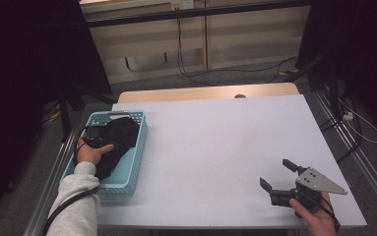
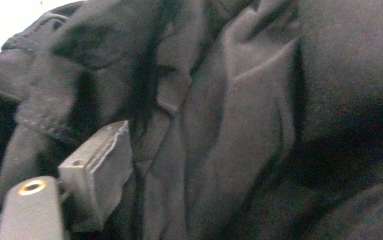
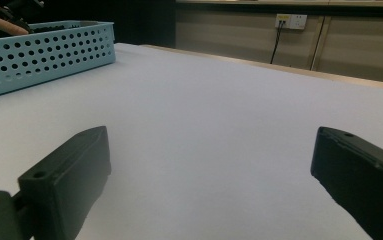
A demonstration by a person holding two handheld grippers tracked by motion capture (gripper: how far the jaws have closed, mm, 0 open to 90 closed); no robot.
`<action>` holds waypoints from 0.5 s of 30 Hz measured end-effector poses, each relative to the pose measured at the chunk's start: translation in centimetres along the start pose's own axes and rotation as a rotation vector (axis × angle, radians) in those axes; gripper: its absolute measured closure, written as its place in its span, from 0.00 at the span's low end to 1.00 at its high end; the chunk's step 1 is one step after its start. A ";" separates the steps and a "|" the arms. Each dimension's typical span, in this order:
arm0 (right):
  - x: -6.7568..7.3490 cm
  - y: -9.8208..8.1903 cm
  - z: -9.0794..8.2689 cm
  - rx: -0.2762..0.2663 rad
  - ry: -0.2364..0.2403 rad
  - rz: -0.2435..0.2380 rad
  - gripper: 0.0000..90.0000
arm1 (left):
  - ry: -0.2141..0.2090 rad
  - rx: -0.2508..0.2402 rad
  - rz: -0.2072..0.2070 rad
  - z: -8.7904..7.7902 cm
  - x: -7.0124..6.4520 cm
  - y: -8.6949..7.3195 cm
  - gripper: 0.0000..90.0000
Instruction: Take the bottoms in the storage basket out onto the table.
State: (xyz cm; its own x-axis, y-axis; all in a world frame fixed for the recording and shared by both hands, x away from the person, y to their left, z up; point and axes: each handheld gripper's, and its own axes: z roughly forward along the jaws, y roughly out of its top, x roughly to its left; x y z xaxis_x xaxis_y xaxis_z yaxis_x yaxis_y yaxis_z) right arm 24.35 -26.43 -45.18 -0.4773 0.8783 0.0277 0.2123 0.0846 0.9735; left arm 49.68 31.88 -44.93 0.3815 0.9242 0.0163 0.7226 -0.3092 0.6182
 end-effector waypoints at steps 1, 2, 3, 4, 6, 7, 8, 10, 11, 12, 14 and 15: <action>0.0 0.0 0.0 0.002 0.000 -0.002 0.02 | -0.004 0.000 -0.009 0.0 0.0 0.0 0.16; 0.0 0.0 0.0 0.001 -0.001 0.001 0.02 | -0.003 -0.006 -0.013 0.1 -0.1 -0.1 0.16; 0.0 0.0 0.0 0.000 0.000 0.002 0.02 | -0.004 -0.008 -0.011 0.0 -0.1 -0.1 0.16; 0.0 0.0 -0.1 0.000 -0.003 0.002 0.02 | -0.005 -0.002 -0.001 0.0 0.0 -0.1 0.16; 0.0 0.0 -0.1 -0.001 -0.002 0.000 0.02 | -0.001 -0.015 -0.021 -0.2 0.0 -0.2 0.21; 0.0 0.0 -0.1 -0.001 -0.002 -0.002 0.02 | 0.002 -0.013 -0.014 -0.3 0.1 -0.3 0.25; 0.0 0.0 -0.1 0.000 -0.002 -0.002 0.02 | 0.001 -0.016 -0.018 -0.3 0.1 -0.3 0.28; 0.0 0.0 -0.1 0.000 -0.001 -0.004 0.02 | -0.006 -0.014 -0.022 -0.6 0.1 -0.3 0.35; 0.0 0.0 -0.1 0.000 -0.002 -0.004 0.02 | -0.027 -0.010 -0.030 -0.6 0.0 -0.2 0.40; 0.0 0.0 -0.1 0.000 -0.002 -0.004 0.02 | -0.039 -0.006 -0.051 -0.7 -0.1 -0.2 0.45; 0.0 0.0 -0.1 0.000 -0.003 -0.005 0.02 | -0.046 0.014 -0.043 -0.8 -0.4 0.0 0.49; 0.0 0.0 -0.1 0.000 -0.002 -0.005 0.02 | -0.048 0.022 -0.036 -0.9 -0.6 0.1 0.53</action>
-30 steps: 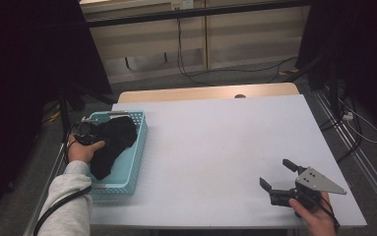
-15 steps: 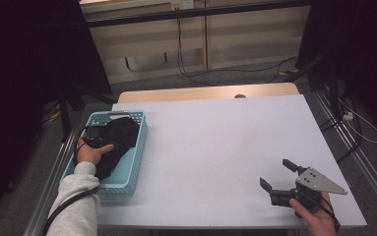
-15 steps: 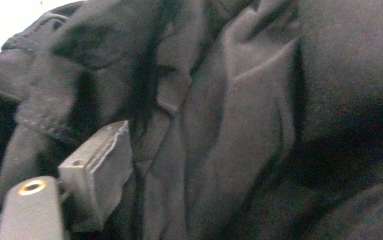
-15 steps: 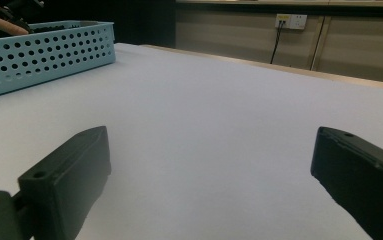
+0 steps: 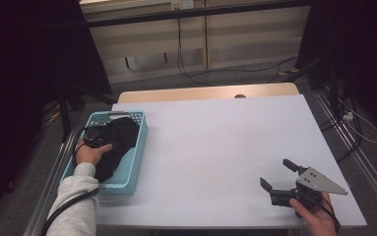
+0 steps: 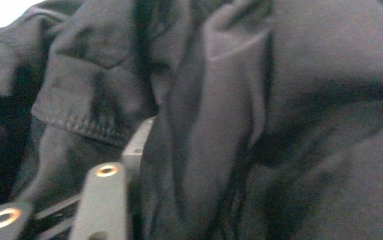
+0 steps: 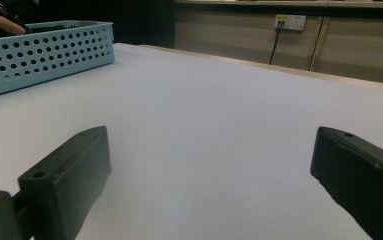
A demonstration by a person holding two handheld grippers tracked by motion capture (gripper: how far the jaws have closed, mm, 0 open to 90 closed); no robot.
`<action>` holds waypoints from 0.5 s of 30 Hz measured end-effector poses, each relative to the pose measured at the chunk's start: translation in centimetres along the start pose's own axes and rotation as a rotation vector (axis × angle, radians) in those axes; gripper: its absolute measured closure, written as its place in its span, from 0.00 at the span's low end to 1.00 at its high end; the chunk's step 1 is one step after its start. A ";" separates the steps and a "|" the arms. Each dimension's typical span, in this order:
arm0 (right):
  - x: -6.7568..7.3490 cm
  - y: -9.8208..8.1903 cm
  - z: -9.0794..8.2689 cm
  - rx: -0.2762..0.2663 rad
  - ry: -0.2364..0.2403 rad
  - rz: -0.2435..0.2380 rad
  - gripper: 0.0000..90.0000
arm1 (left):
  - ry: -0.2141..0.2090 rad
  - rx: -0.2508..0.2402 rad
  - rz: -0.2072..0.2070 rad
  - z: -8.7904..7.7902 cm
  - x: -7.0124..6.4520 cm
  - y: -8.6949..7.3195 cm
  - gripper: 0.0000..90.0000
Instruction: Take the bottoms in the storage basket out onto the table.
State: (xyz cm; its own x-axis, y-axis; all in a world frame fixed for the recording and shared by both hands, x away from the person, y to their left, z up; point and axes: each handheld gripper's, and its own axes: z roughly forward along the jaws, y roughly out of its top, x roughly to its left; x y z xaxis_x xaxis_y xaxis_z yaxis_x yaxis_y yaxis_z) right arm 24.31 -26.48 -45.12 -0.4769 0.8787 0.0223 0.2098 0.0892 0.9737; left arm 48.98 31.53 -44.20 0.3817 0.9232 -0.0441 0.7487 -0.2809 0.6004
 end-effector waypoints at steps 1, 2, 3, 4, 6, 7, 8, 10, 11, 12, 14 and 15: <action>0.0 0.0 0.0 -0.001 0.001 0.000 0.02 | -0.013 0.011 -0.006 -0.1 -0.1 0.1 0.56; 0.0 0.0 0.0 -0.001 0.001 -0.001 0.02 | -0.027 0.014 -0.015 -0.2 -0.2 0.1 0.61; 0.0 0.0 0.0 0.000 0.000 -0.001 0.02 | -0.043 0.023 -0.021 -0.3 -0.3 0.1 0.64; 0.0 0.0 0.0 0.000 0.000 -0.002 0.02 | -0.055 0.021 -0.023 -0.3 -0.4 0.1 0.67; 0.0 0.0 0.0 -0.001 0.000 -0.002 0.02 | -0.075 0.022 -0.033 -0.4 -0.7 0.0 0.71; 0.0 0.0 -0.1 -0.002 -0.001 0.000 0.02 | -0.084 0.022 -0.029 -0.4 -0.9 0.0 0.72; 0.0 0.0 -0.1 -0.002 -0.002 0.000 0.02 | -0.091 0.013 -0.034 -0.3 -1.1 -0.1 0.73; 0.0 0.0 -0.1 -0.001 -0.002 -0.001 0.02 | -0.113 0.034 -0.011 -0.5 -1.5 -0.1 0.75; 0.0 0.0 0.0 0.000 -0.002 -0.002 0.02 | -0.121 0.033 0.004 -0.5 -1.7 -0.1 0.75; 0.0 0.0 0.0 0.000 -0.002 -0.002 0.02 | -0.127 0.040 0.008 -0.6 -1.9 0.0 0.75; 0.0 0.0 0.0 -0.001 0.000 -0.004 0.02 | -0.131 0.047 0.023 -0.8 -2.1 0.0 0.76; 0.0 0.0 -0.1 -0.001 0.001 -0.005 0.02 | -0.137 0.047 0.024 -0.9 -2.3 0.0 0.76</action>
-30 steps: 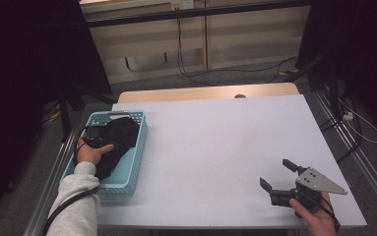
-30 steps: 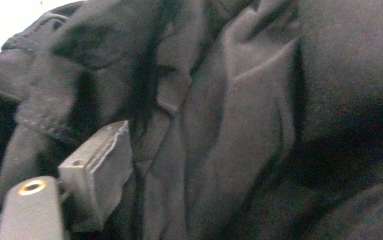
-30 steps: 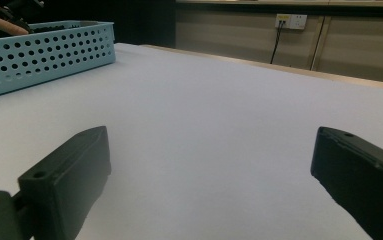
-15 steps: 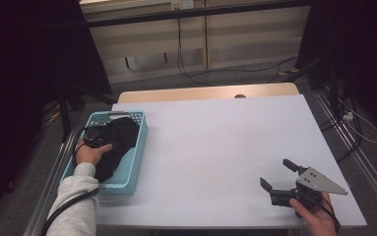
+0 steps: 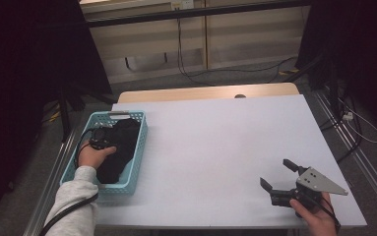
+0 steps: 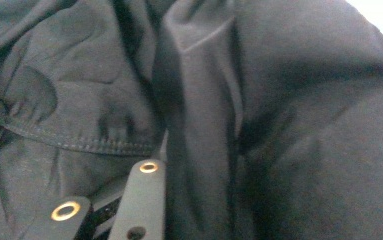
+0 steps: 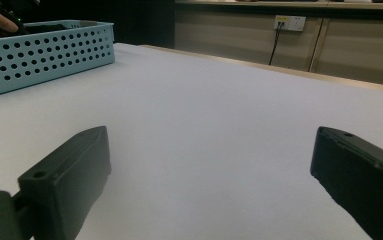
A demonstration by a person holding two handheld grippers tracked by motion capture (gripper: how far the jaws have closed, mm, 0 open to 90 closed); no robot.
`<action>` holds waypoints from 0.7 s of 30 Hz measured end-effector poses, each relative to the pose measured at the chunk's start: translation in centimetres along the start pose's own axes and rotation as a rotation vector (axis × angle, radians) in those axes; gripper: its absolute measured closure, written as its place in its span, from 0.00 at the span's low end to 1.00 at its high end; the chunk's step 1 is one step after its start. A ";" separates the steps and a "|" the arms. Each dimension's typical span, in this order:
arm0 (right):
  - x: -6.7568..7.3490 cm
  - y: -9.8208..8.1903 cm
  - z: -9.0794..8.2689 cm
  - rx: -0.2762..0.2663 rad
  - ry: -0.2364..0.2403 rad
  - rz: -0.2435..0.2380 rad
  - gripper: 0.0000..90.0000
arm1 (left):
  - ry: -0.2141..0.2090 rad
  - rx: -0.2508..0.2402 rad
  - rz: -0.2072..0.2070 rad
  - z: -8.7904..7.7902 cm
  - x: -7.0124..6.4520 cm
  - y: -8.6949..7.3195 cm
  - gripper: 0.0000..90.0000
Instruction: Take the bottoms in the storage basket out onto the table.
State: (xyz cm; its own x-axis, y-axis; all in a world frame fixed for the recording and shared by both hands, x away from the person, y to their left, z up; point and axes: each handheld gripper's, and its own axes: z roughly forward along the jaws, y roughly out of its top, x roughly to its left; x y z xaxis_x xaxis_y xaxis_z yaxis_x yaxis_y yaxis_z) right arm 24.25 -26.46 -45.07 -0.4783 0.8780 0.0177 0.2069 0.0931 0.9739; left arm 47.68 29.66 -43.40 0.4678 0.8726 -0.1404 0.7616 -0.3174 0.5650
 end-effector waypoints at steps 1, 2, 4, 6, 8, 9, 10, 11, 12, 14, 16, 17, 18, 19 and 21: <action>0.0 0.0 0.0 0.000 0.000 0.000 0.02 | -0.009 0.002 -0.003 -0.1 -0.1 0.0 0.76; 0.0 0.0 0.0 -0.001 0.001 0.001 0.02 | -0.024 0.010 0.000 -0.1 -0.2 0.0 0.76; 0.0 0.0 0.0 -0.002 0.000 0.000 0.02 | -0.045 0.018 0.024 -0.2 -0.5 0.1 0.77; 0.0 0.0 0.0 -0.002 0.000 0.001 0.02 | -0.036 0.019 0.045 -0.4 -0.8 0.3 0.78; 0.0 0.0 0.0 -0.001 0.001 0.000 0.02 | -0.022 0.005 0.046 -0.6 -0.9 0.4 0.77; 0.0 0.0 0.0 0.000 0.001 0.000 0.02 | -0.015 0.001 0.054 -0.6 -0.8 0.5 0.76; 0.0 0.0 0.0 -0.001 0.002 -0.001 0.02 | -0.003 -0.016 0.049 -0.6 -0.8 0.5 0.73; 0.0 0.0 0.0 -0.001 0.002 -0.002 0.02 | 0.005 -0.018 0.057 -0.8 -0.6 0.6 0.70; 0.0 0.0 0.0 -0.001 0.003 -0.002 0.02 | 0.019 -0.038 0.050 -0.9 -0.5 0.7 0.66; 0.0 0.0 0.0 -0.002 0.005 -0.002 0.02 | 0.026 -0.053 0.058 -1.3 -0.3 1.0 0.55; 0.0 0.0 0.0 -0.001 0.003 0.000 0.02 | 0.056 -0.071 0.082 -1.7 0.1 1.4 0.41; 0.0 0.0 0.0 -0.001 0.004 0.000 0.02 | 0.069 -0.091 0.080 -1.9 0.2 1.5 0.33; 0.0 0.0 0.0 -0.001 0.004 -0.001 0.02 | 0.084 -0.098 0.090 -2.1 0.4 1.7 0.28; 0.0 0.0 0.0 -0.001 0.005 -0.001 0.02 | 0.096 -0.106 0.090 -2.1 0.6 1.7 0.24; 0.0 0.0 0.1 -0.003 0.009 -0.003 0.02 | 0.118 -0.098 0.081 -1.9 0.9 1.7 0.15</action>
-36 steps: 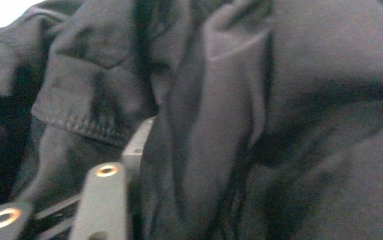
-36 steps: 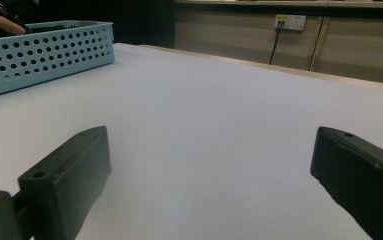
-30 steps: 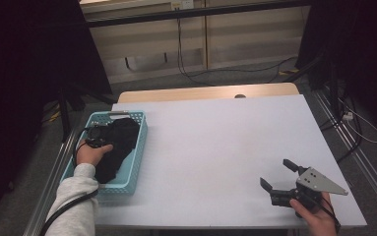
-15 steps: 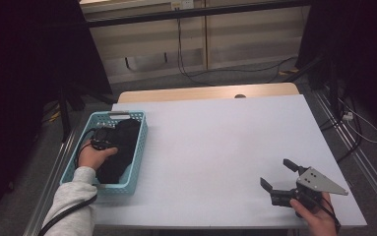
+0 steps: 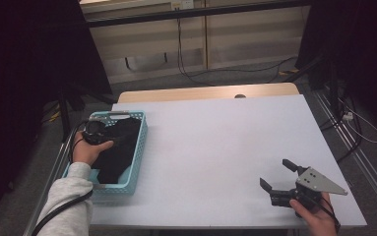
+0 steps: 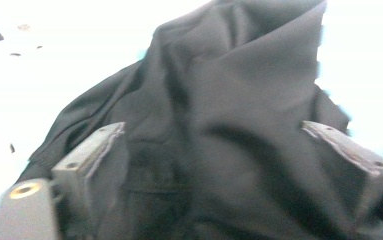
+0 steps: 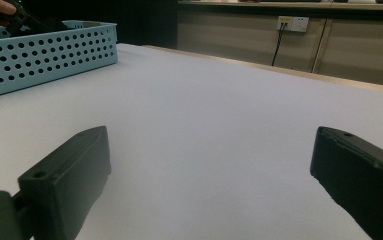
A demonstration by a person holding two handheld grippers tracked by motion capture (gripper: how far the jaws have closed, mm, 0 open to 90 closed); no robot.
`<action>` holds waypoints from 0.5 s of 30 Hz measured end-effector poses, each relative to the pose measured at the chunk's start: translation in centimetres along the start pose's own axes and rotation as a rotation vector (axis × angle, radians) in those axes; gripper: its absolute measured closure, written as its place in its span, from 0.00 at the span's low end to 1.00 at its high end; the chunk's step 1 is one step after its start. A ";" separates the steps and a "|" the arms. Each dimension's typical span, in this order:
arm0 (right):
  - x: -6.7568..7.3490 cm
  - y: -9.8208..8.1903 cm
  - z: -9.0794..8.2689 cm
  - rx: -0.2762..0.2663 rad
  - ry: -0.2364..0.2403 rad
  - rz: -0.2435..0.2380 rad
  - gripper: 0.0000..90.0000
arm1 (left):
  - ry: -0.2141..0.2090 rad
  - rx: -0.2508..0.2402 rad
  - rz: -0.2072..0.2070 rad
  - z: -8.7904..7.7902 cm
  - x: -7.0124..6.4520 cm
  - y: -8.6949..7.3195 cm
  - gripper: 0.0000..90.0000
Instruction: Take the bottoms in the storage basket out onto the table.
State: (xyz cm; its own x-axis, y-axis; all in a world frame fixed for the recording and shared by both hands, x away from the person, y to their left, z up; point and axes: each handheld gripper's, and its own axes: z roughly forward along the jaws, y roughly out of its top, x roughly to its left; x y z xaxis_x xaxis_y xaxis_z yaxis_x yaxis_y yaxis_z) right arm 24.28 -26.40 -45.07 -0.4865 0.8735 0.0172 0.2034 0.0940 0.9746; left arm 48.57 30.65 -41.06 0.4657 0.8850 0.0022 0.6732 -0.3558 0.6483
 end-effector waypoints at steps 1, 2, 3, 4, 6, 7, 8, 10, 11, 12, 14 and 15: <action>0.0 0.0 0.0 0.000 0.001 -0.001 0.02 | 0.006 0.000 -0.008 0.2 0.1 -0.2 0.14; 0.1 0.0 0.0 0.001 0.005 -0.002 0.02 | 0.007 -0.002 -0.004 0.4 0.4 -0.4 0.12; 0.1 0.0 0.0 0.003 0.005 -0.002 0.02 | 0.012 -0.013 -0.020 0.8 0.6 -0.7 0.10; 0.1 0.0 0.1 0.003 0.005 -0.004 0.02 | 0.021 -0.013 -0.023 1.1 0.9 -0.9 0.08; 0.1 0.0 0.1 0.003 0.006 -0.005 0.02 | 0.012 -0.007 -0.032 1.7 1.1 -1.4 0.06; 0.1 0.0 0.1 0.002 0.007 -0.004 0.02 | 0.012 -0.006 -0.031 2.0 1.2 -1.5 0.06; 0.1 0.0 0.1 0.002 0.008 -0.004 0.02 | 0.013 -0.001 -0.043 2.2 1.2 -1.7 0.05; 0.1 0.0 0.1 0.003 0.010 -0.003 0.02 | 0.007 0.007 -0.061 2.7 1.3 -1.8 0.01; 0.1 0.0 0.1 0.004 0.011 -0.004 0.02 | 0.005 0.010 -0.059 2.9 1.3 -2.0 0.01; 0.1 0.0 0.1 0.006 0.011 -0.004 0.02 | 0.007 0.012 -0.055 3.1 1.2 -2.0 0.00; 0.1 0.0 0.1 0.004 0.014 -0.006 0.02 | -0.008 0.013 -0.052 3.3 1.1 -2.2 0.00; 0.1 0.0 0.1 0.004 0.014 -0.006 0.02 | -0.012 0.024 -0.046 3.3 1.2 -2.2 0.00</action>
State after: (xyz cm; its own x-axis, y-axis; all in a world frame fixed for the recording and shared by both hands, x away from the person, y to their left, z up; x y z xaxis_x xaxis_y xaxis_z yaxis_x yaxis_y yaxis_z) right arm 24.33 -26.22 -45.12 -0.4999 0.8660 0.0145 0.2042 0.1015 0.9737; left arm 49.58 31.47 -44.99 0.4402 0.8972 -0.0365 0.7077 -0.3216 0.6291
